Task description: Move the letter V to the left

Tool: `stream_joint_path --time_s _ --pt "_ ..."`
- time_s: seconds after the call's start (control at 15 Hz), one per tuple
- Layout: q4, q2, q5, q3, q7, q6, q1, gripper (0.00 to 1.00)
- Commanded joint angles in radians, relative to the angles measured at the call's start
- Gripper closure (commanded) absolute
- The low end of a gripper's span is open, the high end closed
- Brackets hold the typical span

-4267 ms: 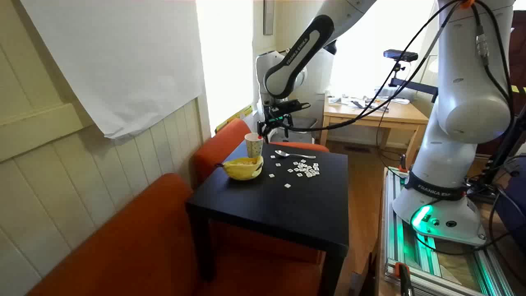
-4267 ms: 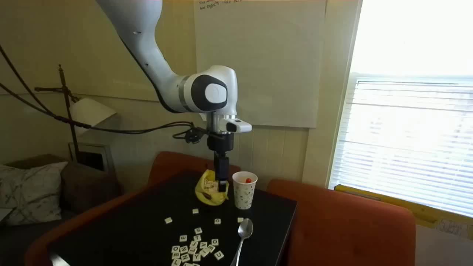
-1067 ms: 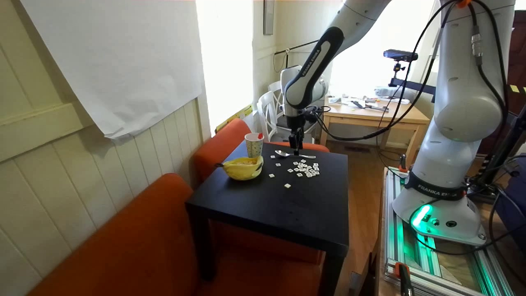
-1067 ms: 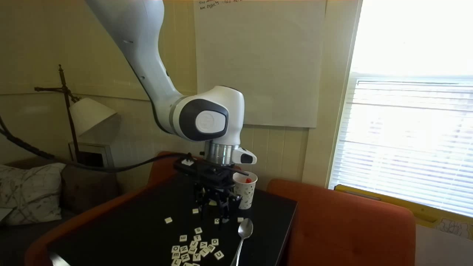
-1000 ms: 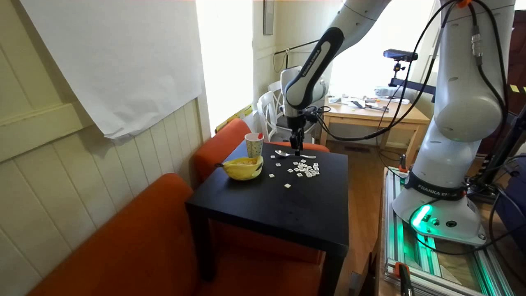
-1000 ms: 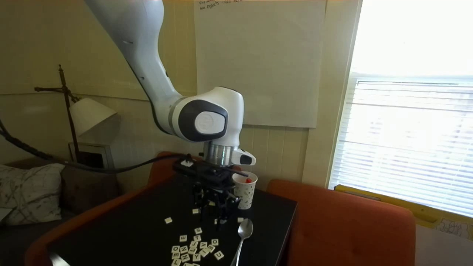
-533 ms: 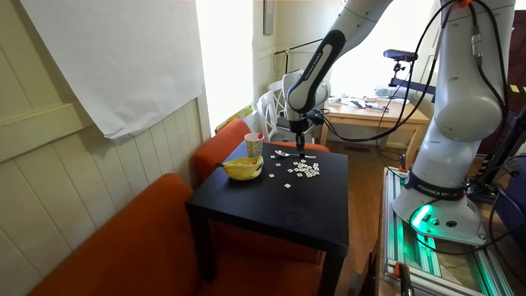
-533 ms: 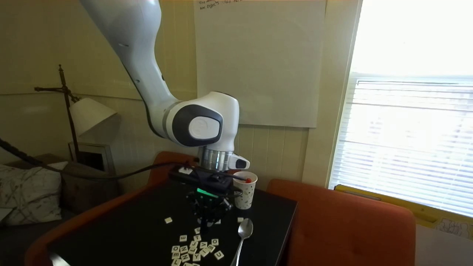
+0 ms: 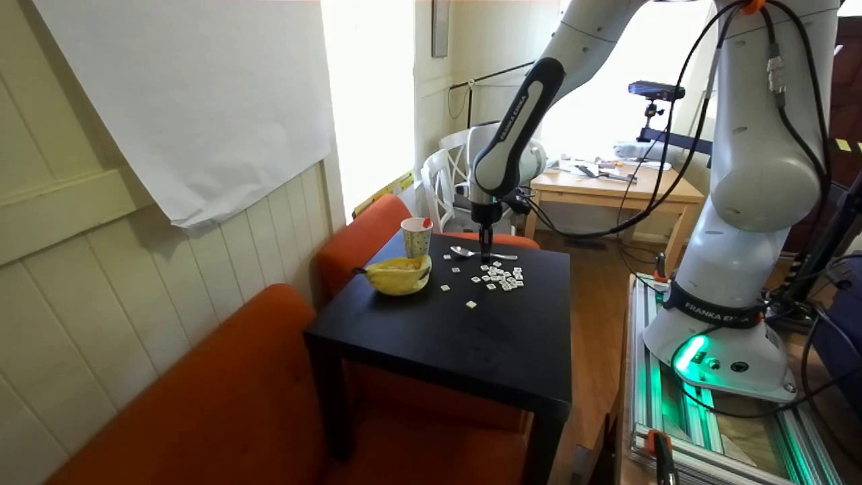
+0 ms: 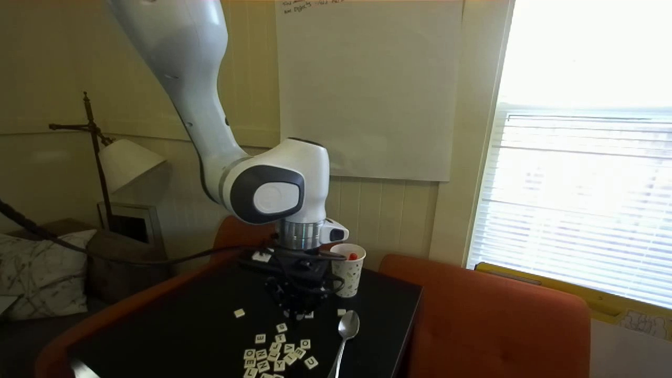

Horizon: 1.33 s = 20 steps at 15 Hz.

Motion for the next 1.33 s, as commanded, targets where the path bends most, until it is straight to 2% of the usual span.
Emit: stream_joint_path --time_s 0.0,0.07,1.27 --pt "-0.021 0.020 0.076 0.052 -0.106 0.051 -0.052 0.97" --pt "-0.006 0.010 0.033 0.023 -0.044 0.017 -0.018 0.98" --pt "-0.006 0.018 0.015 -0.014 -0.025 -0.048 -0.013 0.98"
